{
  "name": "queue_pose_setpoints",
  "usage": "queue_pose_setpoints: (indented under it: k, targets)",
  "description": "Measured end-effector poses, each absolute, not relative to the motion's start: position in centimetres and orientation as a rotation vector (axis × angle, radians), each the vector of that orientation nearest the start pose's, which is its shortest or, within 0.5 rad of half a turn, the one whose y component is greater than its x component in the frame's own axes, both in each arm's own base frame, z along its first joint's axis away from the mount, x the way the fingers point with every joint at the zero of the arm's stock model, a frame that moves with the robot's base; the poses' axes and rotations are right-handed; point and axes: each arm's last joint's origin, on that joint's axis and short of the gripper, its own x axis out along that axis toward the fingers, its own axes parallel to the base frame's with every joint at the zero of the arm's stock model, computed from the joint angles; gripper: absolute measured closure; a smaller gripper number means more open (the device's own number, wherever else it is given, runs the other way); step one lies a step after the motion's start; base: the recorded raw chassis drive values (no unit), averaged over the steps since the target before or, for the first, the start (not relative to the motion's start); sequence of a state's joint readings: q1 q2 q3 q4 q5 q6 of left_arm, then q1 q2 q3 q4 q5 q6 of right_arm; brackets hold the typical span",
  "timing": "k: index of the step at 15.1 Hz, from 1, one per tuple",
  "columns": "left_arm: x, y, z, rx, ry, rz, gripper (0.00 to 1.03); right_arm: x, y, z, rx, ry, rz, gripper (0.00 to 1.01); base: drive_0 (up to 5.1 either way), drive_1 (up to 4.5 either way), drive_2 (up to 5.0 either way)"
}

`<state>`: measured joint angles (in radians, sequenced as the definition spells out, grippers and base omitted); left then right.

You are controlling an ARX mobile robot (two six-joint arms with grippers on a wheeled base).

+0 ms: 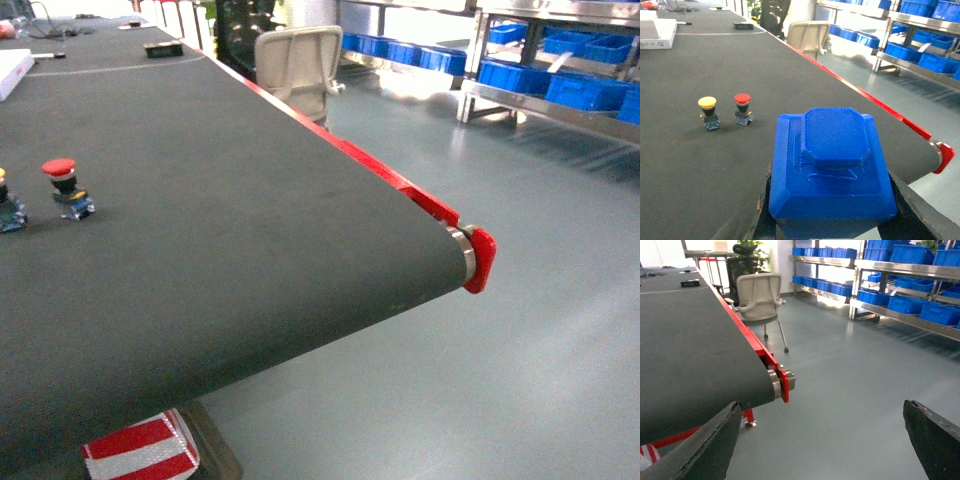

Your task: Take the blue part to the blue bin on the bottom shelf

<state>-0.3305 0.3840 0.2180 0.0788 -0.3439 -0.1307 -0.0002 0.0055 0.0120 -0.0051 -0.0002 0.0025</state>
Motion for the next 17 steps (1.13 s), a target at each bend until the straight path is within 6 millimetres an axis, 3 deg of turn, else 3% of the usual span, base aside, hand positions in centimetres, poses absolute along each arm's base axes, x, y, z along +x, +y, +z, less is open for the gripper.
queue_pose_setpoints:
  k: [17]
  targets:
    - [11.80, -3.02, 21.29, -0.102, 0.081, 0.018, 0.59, 9.73, 0.00, 16.66, 0.002, -0.001, 0.000, 0.03, -1.6, -1.58, -1.6]
